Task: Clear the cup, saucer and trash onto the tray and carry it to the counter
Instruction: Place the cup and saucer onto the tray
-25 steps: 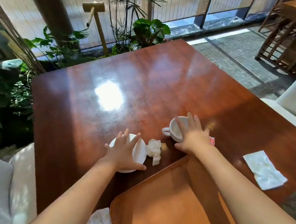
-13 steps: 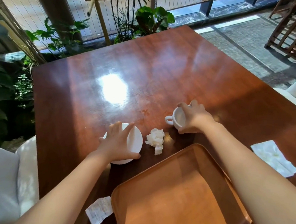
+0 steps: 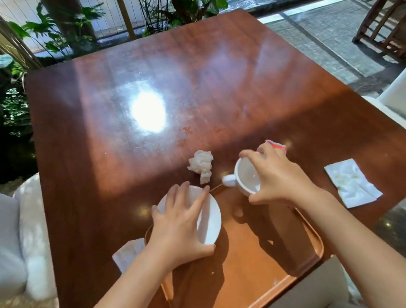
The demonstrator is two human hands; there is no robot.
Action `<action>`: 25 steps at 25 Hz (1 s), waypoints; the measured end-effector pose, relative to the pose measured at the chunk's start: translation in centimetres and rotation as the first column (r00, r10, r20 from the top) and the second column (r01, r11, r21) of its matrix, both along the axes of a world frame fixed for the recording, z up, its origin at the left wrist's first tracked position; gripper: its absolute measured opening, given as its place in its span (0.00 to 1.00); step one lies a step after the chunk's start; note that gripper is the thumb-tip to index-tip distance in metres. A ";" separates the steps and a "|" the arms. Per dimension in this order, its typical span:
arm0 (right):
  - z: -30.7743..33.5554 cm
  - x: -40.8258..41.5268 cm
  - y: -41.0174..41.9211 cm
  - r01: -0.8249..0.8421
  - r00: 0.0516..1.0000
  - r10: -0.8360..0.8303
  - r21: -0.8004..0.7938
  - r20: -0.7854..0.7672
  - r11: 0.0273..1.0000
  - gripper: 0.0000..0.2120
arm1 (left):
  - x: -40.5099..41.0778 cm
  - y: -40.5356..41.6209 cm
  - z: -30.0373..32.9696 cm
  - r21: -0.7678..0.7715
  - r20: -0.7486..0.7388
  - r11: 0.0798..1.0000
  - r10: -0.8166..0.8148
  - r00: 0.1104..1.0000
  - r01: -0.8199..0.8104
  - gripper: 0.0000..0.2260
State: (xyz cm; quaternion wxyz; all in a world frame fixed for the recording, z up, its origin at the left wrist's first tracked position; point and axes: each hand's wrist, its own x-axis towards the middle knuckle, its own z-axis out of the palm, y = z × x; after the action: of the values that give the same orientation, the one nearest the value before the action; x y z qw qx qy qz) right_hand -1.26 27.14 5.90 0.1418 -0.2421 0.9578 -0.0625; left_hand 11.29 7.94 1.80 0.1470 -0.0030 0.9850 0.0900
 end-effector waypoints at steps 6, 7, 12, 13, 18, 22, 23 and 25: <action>-1.0 2.9 1.6 0.003 0.998 -0.008 0.086 0.060 0.996 0.41 | 0.8 2.3 -1.4 0.015 0.055 1.000 -0.027 0.998 0.026 0.47; -1.1 3.1 1.6 0.003 0.998 -0.008 0.089 0.058 0.996 0.41 | 0.8 2.6 -1.6 0.029 0.067 0.999 -0.031 0.997 0.029 0.47; -1.1 3.2 1.9 -0.011 0.998 0.004 0.103 0.067 0.995 0.44 | 0.7 3.2 -2.1 0.032 0.108 0.998 -0.049 0.993 0.045 0.47; -1.1 3.2 2.0 -0.026 0.997 0.017 0.117 0.071 0.993 0.45 | 0.7 3.1 -2.2 0.023 0.116 0.999 -0.052 0.992 0.049 0.47; -1.2 2.9 2.3 -0.051 0.991 0.030 0.168 0.127 0.985 0.51 | 0.9 3.0 -2.2 -0.025 0.144 0.997 -0.066 0.987 0.071 0.49; -0.9 3.4 2.5 -0.025 0.990 0.013 0.084 0.143 0.996 0.49 | 0.8 2.8 -1.1 -0.076 0.195 0.994 -0.062 0.979 0.078 0.47; -0.7 3.6 2.8 -0.006 0.991 0.002 0.030 0.131 1.000 0.45 | 0.9 2.6 -0.6 -0.082 0.198 0.994 -0.060 0.978 0.078 0.45; -0.3 4.0 3.8 0.030 1.000 -0.029 -0.114 0.011 0.993 0.33 | 1.0 2.0 0.5 -0.058 0.100 0.996 -0.058 0.993 0.064 0.41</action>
State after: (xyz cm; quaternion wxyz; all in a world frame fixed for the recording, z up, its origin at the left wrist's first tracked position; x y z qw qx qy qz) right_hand 2.78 30.93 5.56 0.1314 -0.2352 0.9554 -0.1205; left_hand 12.27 9.90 2.32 0.1980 0.0183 0.9785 0.0549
